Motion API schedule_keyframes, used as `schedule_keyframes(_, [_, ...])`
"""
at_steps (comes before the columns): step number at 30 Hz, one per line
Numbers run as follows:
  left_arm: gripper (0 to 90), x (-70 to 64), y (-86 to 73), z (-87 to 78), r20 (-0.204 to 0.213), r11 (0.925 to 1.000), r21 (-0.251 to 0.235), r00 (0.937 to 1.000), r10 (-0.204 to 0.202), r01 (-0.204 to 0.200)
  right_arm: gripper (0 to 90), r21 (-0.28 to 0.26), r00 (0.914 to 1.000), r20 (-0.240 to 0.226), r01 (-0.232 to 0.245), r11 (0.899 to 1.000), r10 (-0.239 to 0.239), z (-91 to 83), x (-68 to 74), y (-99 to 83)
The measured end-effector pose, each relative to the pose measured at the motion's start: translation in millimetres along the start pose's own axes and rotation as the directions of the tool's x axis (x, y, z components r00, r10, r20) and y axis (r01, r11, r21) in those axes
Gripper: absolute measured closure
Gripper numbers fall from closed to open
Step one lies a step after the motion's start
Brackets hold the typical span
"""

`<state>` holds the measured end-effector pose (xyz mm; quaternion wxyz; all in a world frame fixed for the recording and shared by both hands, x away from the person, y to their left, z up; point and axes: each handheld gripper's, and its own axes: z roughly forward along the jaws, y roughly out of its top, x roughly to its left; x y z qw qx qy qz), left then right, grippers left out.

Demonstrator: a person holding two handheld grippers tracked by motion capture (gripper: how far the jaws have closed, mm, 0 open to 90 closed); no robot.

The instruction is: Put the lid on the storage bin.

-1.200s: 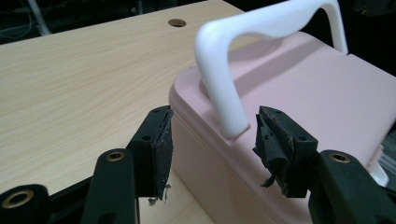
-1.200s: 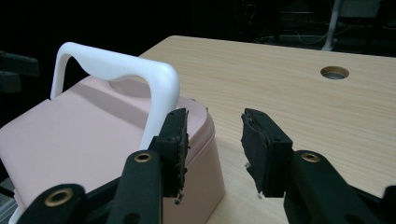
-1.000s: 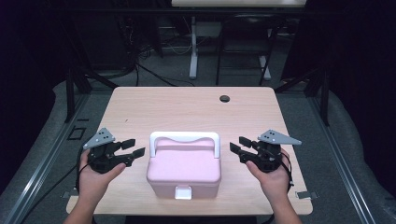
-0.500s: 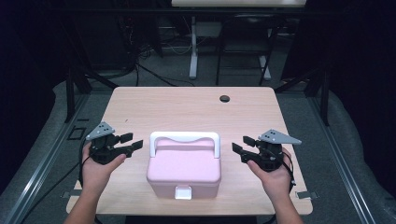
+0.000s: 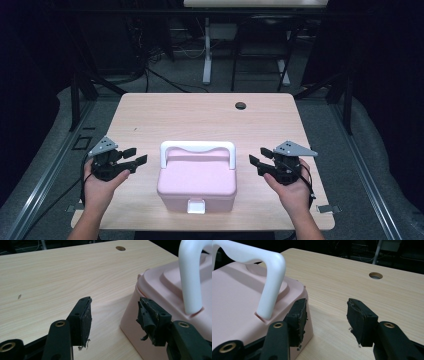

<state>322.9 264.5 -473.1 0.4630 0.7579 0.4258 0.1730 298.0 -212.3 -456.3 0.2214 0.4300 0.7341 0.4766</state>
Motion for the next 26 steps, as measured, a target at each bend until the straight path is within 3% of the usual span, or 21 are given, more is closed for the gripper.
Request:
schedule_keyframes(7, [44.4,8.3,-7.1,5.0,-0.014,0.9999,0.008,0.9999,-0.008,0.008,51.6,0.01,1.0,0.005,-0.007,1.0,0.007,3.6,-2.5,-8.0])
schedule_keyframes(17, [44.4,14.9,-11.3,16.9,0.004,0.9989,0.036,0.9996,-0.029,0.029,51.7,0.057,0.9998,0.004,-0.02,0.998,0.02,15.1,-4.4,-24.0])
schedule_keyframes(26, [44.4,12.4,-10.9,23.0,0.026,0.9991,0.041,0.9996,-0.011,0.01,50.6,0.068,0.9995,0.013,-0.031,0.997,0.03,15.9,-7.6,-28.4])
